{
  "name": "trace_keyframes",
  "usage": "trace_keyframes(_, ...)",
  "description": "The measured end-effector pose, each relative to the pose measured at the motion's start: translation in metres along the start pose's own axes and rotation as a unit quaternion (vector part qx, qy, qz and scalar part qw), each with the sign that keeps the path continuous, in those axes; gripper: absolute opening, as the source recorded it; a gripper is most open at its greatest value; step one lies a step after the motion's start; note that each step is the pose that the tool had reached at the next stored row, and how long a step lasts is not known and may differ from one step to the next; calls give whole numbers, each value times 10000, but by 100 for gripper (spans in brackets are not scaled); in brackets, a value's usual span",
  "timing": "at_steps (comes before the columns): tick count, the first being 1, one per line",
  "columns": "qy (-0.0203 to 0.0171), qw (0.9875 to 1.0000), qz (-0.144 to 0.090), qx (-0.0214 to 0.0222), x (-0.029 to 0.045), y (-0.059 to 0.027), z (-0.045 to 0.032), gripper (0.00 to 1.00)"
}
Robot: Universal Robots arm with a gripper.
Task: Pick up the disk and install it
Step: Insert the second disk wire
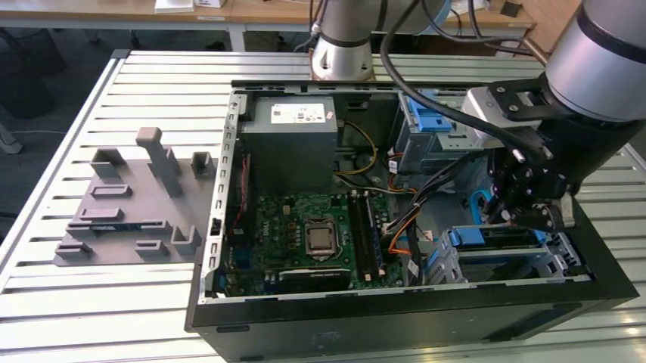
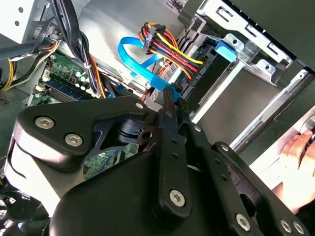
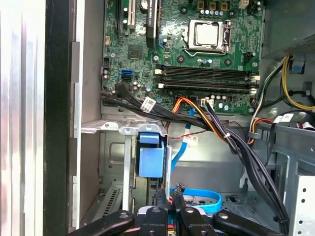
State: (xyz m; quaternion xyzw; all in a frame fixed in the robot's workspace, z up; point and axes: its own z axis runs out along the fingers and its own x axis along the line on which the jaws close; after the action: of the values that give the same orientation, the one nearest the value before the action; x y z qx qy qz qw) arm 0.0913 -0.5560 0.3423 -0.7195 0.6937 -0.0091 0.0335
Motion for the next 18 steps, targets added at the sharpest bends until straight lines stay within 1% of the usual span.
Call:
trace_keyframes(8,0,10000,0,0,52,3,16,16)
trace_keyframes(18,0,10000,0,0,75,3,40,16)
